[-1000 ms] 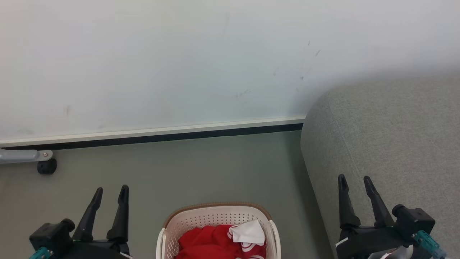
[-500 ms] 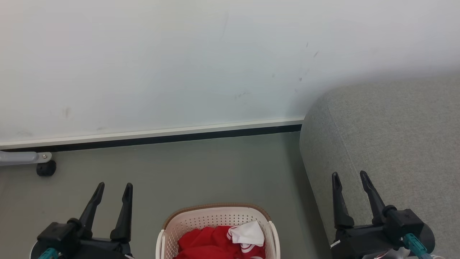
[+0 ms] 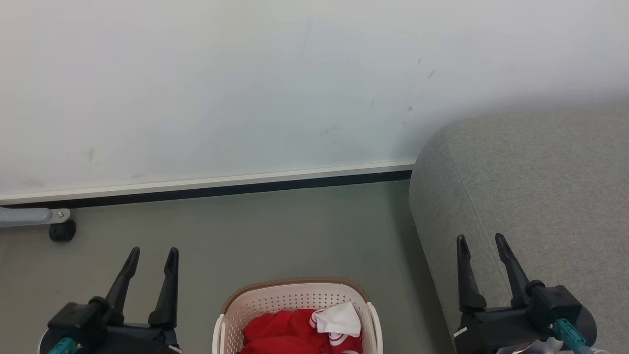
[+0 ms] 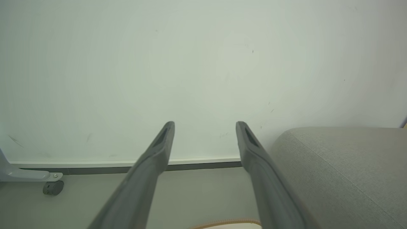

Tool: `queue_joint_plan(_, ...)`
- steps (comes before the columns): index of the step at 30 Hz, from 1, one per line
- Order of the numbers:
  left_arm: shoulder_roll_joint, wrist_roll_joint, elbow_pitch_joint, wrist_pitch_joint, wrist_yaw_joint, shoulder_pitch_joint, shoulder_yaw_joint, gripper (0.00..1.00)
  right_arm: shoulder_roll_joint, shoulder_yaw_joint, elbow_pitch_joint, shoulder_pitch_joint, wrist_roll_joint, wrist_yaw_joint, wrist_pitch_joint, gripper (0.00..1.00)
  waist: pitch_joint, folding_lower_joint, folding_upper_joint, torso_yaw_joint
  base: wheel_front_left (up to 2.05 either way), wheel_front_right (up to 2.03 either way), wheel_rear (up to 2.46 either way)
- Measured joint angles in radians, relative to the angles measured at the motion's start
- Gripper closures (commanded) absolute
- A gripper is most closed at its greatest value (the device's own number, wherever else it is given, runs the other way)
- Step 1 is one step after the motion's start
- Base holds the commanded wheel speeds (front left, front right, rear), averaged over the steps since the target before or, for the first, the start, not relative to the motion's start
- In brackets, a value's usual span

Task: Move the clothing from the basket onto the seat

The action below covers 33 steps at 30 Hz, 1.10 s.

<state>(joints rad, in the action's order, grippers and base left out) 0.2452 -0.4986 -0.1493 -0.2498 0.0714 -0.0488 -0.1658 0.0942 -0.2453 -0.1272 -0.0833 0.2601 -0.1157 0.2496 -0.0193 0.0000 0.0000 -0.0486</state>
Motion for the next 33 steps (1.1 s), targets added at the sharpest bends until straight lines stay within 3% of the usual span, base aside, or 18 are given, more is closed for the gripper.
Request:
queue_joint_plan(15, 0.002, 0.0, 0.044, 0.0, 0.01, 0.028, 0.032, 0.0, -0.009, -0.01, 0.015, 0.009, -0.014, 0.0, 0.0, 0.0, 0.037, 0.0, 0.0, -0.036, 0.0, 0.0, 0.0)
queue_joint_plan(33, 0.081, -0.021, 0.091, 0.0, 0.043, 0.014, 0.074, 0.0, -0.034, -0.032, 0.086, 0.007, -0.058, -0.007, 0.0, 0.0, 0.209, 0.0001, 0.0001, -0.117, 0.0, 0.0, 0.0)
